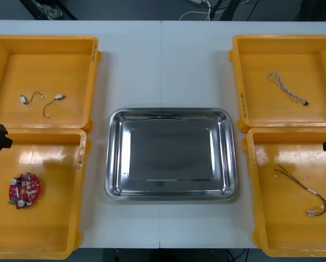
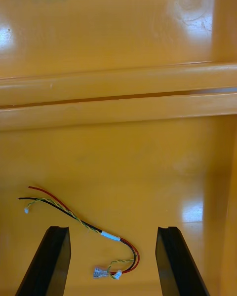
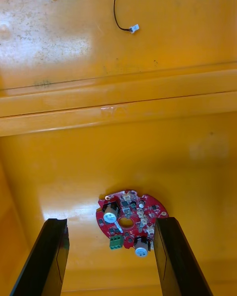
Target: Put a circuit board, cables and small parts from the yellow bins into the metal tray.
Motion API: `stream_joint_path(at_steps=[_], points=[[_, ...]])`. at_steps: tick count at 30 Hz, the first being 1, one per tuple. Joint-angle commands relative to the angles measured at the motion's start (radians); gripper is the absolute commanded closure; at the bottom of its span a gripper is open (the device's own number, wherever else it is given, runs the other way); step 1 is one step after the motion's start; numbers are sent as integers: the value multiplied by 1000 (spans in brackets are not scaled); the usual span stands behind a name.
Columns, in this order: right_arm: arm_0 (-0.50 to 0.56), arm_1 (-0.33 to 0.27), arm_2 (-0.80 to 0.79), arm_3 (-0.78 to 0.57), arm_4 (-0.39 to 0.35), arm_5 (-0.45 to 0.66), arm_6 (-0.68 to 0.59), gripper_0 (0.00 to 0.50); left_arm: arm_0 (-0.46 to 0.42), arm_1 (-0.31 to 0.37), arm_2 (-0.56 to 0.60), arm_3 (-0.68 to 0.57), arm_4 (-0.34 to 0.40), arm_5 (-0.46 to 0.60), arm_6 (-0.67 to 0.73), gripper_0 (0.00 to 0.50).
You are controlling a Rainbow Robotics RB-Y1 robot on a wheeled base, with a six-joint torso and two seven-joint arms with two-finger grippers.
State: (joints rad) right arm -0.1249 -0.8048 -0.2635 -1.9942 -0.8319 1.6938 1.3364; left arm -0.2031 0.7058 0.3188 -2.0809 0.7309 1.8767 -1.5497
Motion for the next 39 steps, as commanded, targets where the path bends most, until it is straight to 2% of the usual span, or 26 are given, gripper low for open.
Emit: stream_joint_path(at_steps=[1, 39], points=[[8, -42, -34, -8, -6, -8, 4, 0, 11, 23, 32, -33, 8, -11, -63, 0], [8, -42, -34, -8, -6, -8, 4, 0, 11, 23, 32, -33, 8, -11, -63, 0]])
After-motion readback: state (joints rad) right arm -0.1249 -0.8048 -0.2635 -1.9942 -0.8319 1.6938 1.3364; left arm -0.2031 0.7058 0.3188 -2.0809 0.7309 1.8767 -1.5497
